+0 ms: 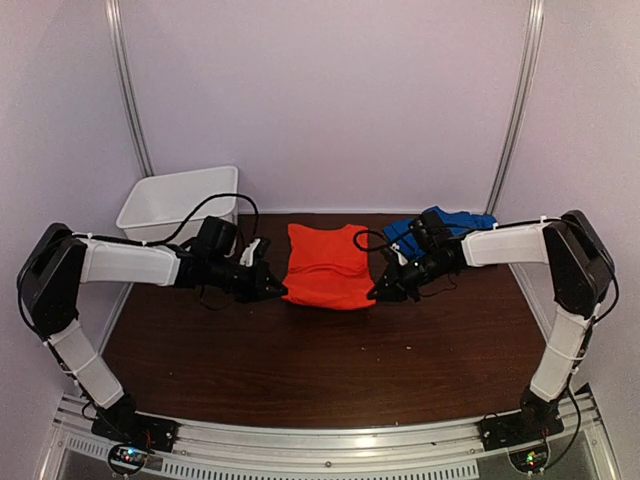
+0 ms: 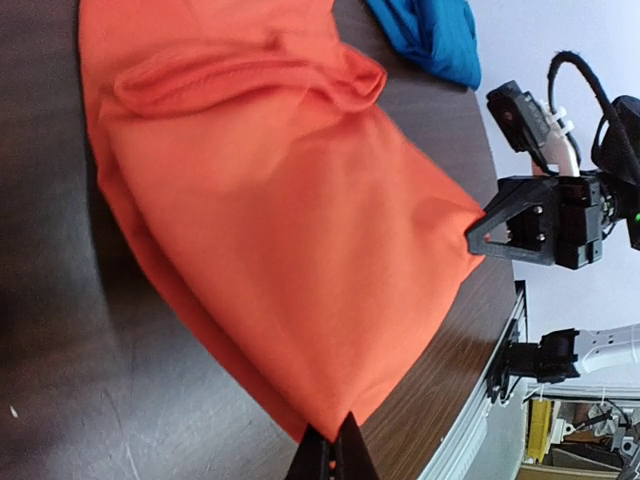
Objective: Fold and stack the mixed laundry pile
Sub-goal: Pick up the 2/3-rectangle-folded T-shirt from the center of the board, then fold the 2/3-rectangle-folded T-shirt at the center of the board.
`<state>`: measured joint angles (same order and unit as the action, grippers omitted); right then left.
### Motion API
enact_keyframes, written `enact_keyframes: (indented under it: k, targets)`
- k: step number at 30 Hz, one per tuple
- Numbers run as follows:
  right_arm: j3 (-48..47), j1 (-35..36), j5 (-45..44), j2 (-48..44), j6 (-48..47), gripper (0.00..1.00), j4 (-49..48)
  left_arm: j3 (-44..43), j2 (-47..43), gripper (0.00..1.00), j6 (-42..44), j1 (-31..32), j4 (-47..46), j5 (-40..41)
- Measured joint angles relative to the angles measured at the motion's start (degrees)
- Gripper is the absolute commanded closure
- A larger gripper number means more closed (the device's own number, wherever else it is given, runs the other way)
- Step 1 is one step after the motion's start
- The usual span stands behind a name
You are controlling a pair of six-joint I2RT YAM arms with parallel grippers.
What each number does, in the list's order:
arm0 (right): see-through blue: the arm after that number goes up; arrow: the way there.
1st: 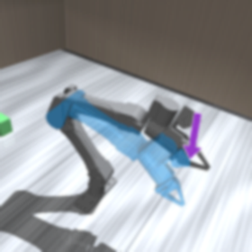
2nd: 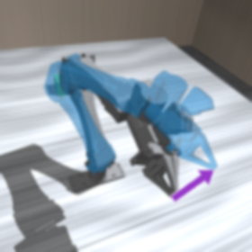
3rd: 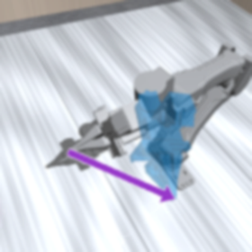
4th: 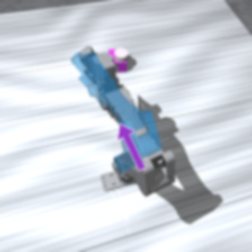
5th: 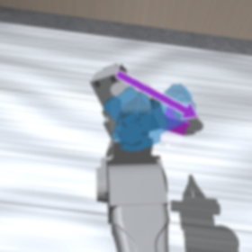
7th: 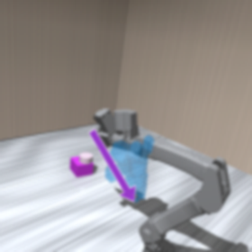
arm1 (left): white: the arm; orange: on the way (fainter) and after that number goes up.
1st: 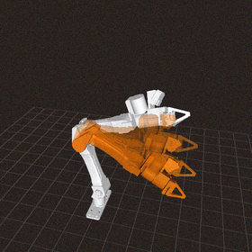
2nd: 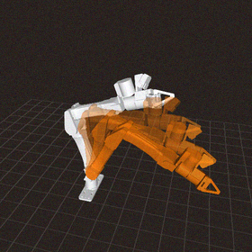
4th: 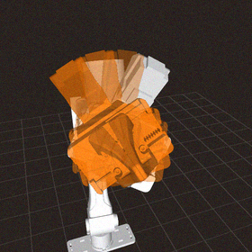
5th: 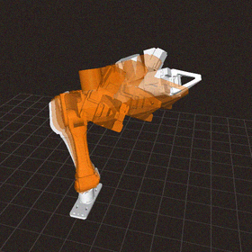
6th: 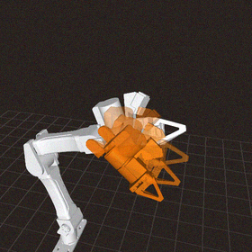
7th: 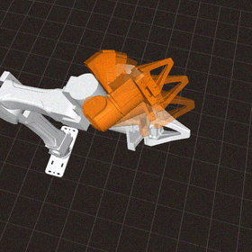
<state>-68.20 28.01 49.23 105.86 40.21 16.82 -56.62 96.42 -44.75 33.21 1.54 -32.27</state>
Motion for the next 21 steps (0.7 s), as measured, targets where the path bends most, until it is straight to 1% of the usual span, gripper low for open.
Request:
enact_keyframes:
  k: [3,6,9,12,15,17,21]
  targets:
    - [7.3,0.9,0.0,-2.6,0.0,1.00,0.4,5.9,-1.1,1.00,-0.1,1.3,0.4,-0.4]
    - [10.4,2.2,0.1,-3.0,0.2,1.00,1.1,8.9,-1.1,1.00,-0.2,3.4,2.3,-1.0]
    - [8.0,2.5,0.0,-2.9,-0.5,1.00,4.1,8.4,-1.1,1.00,0.0,4.1,4.1,-1.1]
    - [1.7,1.9,-0.2,-2.7,-2.0,1.00,6.8,4.9,-1.1,1.00,0.6,3.6,6.4,-0.8]
    - [-2.6,1.5,-0.3,-2.8,-3.7,1.00,8.2,1.5,-1.3,1.00,1.4,3.5,7.2,-0.8]
    - [-2.1,1.4,-0.4,-3.6,-4.4,1.00,8.8,1.2,-2.3,1.00,2.0,3.5,7.8,-0.7]
    - [5.6,1.8,-0.4,-7.6,-3.8,1.00,9.5,5.2,-7.1,1.00,2.8,3.7,10.2,-1.0]
